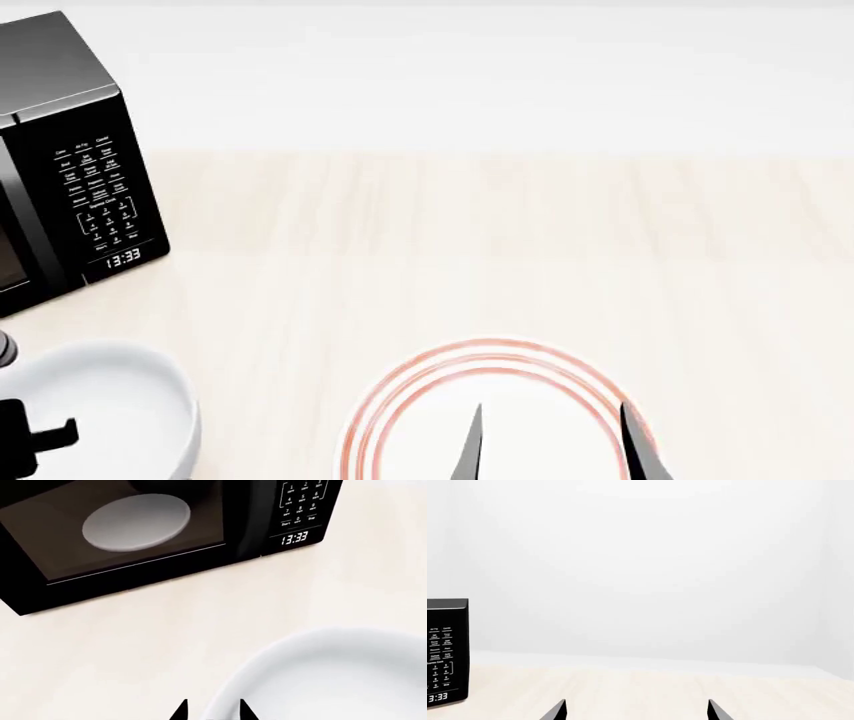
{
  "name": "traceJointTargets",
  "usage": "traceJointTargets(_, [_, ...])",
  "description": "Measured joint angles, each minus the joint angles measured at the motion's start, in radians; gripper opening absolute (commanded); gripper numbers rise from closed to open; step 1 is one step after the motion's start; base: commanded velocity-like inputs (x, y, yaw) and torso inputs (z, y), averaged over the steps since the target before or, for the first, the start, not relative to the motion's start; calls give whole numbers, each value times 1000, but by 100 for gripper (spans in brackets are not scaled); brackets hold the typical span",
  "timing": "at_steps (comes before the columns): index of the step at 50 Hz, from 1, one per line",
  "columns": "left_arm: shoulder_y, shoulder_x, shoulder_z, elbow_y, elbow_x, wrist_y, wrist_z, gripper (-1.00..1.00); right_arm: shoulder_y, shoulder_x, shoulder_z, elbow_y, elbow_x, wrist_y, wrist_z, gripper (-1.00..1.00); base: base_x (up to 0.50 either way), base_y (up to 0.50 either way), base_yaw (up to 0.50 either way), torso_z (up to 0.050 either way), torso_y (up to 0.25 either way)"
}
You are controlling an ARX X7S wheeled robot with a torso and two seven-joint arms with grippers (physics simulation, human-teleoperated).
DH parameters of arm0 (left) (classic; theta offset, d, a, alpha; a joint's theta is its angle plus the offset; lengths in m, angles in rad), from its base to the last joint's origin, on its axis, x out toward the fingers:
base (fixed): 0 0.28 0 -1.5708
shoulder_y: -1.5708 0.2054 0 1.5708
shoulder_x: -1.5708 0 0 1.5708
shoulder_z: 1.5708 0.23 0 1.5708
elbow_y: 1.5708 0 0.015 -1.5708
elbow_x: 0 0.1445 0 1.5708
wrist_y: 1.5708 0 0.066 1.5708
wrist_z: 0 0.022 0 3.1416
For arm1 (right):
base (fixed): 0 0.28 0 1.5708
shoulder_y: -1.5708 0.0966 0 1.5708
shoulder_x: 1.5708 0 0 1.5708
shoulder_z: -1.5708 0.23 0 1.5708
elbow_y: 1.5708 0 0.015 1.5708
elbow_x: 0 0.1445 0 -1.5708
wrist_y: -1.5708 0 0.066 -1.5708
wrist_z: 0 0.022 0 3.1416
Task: Pick up the white bowl and put it on the plate.
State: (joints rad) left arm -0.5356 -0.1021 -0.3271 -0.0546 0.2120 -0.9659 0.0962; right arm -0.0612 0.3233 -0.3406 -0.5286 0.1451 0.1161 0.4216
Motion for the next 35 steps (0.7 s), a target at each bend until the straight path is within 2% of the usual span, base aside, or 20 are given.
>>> traceJointTargets(20, [-59,19,0,175,-25,-153,77,-100,0,6,-7,0,-1,-2,7,100,0,0,0,0,0])
traceJointTargets(35, [-127,54,1,300,-94,-279,67,-100,2,10,-14,7,-1,-7,11,100,0,0,0,0,0])
